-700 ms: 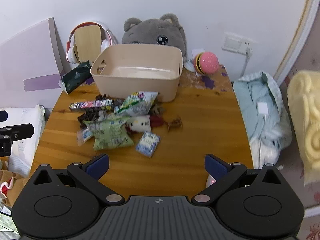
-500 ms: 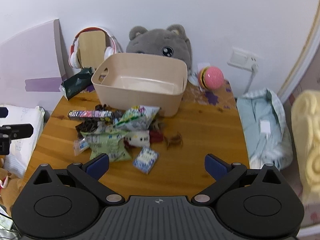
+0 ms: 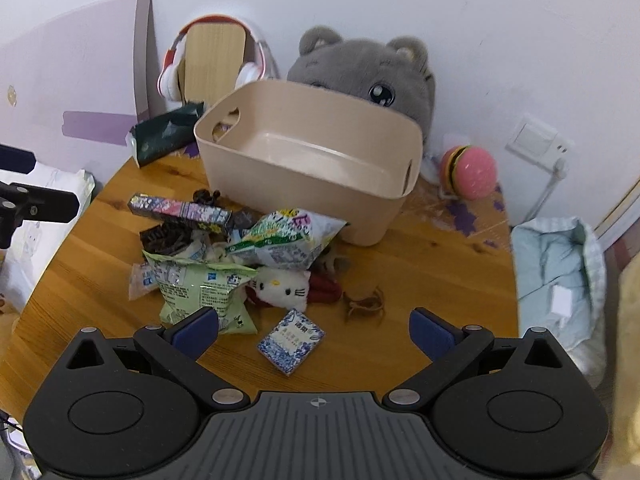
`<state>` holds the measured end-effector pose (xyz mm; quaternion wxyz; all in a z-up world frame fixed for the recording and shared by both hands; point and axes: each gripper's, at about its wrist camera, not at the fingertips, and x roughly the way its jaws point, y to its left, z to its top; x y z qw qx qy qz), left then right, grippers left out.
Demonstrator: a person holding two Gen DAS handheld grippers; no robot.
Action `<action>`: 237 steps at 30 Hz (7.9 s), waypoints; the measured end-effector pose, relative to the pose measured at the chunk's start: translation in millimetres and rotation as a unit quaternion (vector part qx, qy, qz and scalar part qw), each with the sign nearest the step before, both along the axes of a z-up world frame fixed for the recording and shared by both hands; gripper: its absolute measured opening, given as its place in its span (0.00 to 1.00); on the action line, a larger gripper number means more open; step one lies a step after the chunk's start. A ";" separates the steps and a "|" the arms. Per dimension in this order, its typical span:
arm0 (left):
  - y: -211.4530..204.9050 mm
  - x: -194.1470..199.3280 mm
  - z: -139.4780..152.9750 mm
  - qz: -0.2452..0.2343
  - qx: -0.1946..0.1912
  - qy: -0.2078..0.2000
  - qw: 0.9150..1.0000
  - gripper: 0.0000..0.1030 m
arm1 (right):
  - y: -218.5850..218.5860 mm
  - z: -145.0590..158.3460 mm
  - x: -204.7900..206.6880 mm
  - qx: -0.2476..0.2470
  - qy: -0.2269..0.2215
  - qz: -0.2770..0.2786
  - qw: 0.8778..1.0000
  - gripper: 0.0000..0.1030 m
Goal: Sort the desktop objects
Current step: 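Reach the left tool to the green chip bag while the right tool reaches the blue-white tissue pack, then grasp and lift the green chip bag with left tool while right tool lifts the tissue pack, then drop the chip bag from left tool into basket while right tool drops the tissue pack, then reach left tool to the Hello Kitty candy box while right tool reaches the white chip bag, then grasp and lift the candy box with left tool while right tool lifts the white chip bag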
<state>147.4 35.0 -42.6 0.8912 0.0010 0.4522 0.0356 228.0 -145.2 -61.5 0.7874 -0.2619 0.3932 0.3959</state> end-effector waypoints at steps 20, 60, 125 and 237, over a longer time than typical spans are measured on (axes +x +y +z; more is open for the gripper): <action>-22.4 45.7 -89.6 0.022 -0.080 0.051 0.995 0.88 | 18.3 -108.0 65.1 -0.002 0.139 -0.069 0.988 0.85; -37.5 78.4 -167.9 0.084 -0.117 0.076 0.987 0.68 | 32.8 -164.1 50.5 -0.036 0.100 -0.039 0.994 0.41; 29.0 266.8 -94.8 0.012 -0.024 0.008 1.000 0.56 | 166.0 -33.2 169.2 0.087 0.001 0.011 0.996 0.41; 59.9 120.8 -135.9 -0.196 -0.059 0.076 0.976 0.23 | 83.1 -72.2 78.9 0.116 0.146 -0.037 0.982 0.52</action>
